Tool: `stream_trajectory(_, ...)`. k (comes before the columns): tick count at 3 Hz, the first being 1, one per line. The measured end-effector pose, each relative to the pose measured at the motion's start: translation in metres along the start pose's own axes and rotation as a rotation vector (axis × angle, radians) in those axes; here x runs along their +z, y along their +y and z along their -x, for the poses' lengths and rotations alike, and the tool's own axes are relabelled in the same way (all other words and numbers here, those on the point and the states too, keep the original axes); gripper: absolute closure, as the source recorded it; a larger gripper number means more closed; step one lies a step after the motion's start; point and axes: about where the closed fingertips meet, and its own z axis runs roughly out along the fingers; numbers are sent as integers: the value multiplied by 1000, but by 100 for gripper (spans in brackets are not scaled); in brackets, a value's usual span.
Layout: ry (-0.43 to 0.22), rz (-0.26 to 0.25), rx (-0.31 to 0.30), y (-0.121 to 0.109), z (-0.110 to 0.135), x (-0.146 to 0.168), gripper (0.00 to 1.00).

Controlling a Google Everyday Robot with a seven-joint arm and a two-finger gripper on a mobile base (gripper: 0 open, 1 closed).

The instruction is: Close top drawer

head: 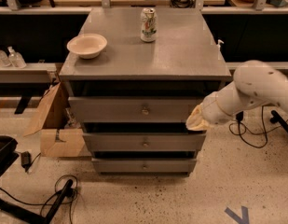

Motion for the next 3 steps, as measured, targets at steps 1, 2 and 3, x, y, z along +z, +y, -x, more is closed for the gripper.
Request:
stream_trajectory(1,85,5,-22,-6,3,-89,100)
stream_trajectory(2,159,-42,-15,-15,6,-170,100)
stream_trajectory(3,250,-151,39,-6,12,-245,100)
